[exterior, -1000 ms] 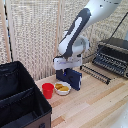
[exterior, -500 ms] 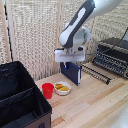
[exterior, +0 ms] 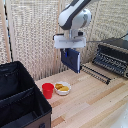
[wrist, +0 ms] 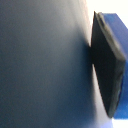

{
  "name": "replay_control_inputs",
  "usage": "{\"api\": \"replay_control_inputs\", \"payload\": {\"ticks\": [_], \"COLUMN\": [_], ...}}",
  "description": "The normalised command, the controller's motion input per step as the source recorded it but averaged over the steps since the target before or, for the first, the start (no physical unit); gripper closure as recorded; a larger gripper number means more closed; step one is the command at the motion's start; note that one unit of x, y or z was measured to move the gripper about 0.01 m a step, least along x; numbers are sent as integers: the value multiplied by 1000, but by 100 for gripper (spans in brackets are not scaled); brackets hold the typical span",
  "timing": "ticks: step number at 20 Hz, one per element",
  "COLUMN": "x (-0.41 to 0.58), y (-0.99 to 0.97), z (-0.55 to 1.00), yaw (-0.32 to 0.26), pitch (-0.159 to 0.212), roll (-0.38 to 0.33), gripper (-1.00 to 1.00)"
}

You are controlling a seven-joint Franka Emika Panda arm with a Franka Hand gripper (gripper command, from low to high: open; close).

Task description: Gently maneuver your gripper in the book's direction. Confidently hold the book by angling your gripper properly. Relocate the book to the caddy. Pinpoint the back pocket of the caddy and set the book down inside it.

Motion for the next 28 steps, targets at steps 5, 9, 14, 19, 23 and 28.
{"api": "replay_control_inputs", "payload": {"ticks": [5, 9, 14, 19, 23, 28], "x": [-32, -57, -58, -18, 0, 0], "y": [6, 47, 81, 294, 388, 455], "z": [687, 735, 775, 604, 354, 218], "yaw": [-300, -288, -287, -235, -205, -195], "pitch": [-9, -40, -54, -29, 1, 13], "roll": [88, 81, 57, 54, 74, 73], "gripper": [100, 100, 100, 100, 100, 100]}}
